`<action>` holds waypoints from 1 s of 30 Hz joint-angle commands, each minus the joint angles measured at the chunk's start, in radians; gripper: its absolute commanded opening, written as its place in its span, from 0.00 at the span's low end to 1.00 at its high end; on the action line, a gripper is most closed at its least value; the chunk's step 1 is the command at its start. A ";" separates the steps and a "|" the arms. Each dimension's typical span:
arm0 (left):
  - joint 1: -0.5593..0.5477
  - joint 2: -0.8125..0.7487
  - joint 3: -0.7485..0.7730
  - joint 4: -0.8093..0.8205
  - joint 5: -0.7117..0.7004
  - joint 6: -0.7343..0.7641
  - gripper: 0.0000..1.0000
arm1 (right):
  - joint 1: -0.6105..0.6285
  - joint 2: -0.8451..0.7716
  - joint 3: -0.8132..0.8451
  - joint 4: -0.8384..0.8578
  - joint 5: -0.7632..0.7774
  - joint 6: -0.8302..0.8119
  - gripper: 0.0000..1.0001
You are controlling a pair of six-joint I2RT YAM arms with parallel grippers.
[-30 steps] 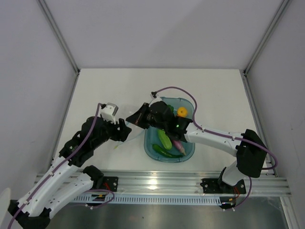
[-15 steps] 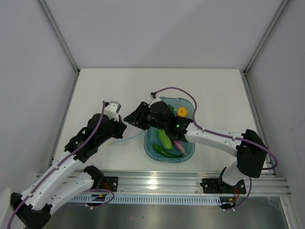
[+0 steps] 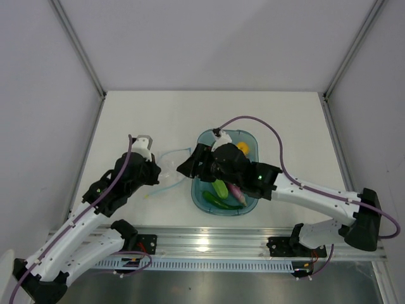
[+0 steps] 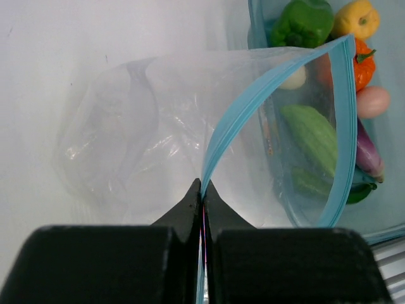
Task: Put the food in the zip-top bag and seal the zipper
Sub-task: Pick up the zipper food storage bag at the center of the board, then pick up the fake fruit from the bin.
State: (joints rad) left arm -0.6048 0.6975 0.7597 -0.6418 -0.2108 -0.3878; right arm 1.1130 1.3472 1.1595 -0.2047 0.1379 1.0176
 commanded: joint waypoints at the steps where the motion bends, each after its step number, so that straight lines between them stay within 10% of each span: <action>1: -0.003 -0.024 0.053 -0.027 -0.050 -0.055 0.01 | 0.018 -0.075 -0.030 -0.097 0.089 -0.048 0.68; 11: -0.003 -0.041 0.113 -0.116 -0.093 -0.192 0.01 | 0.039 0.023 0.034 -0.180 0.156 -0.071 0.69; 25: -0.004 -0.041 0.139 -0.182 -0.119 -0.238 0.01 | -0.068 0.050 0.066 -0.558 0.417 -0.299 0.99; 30: -0.004 -0.075 0.119 -0.134 -0.075 -0.221 0.01 | -0.221 0.073 0.017 -0.483 0.266 -0.419 0.99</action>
State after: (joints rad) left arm -0.6048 0.6441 0.8833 -0.8341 -0.3073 -0.6041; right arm 0.9844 1.3991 1.1854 -0.7033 0.4412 0.7025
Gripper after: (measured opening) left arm 0.005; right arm 0.992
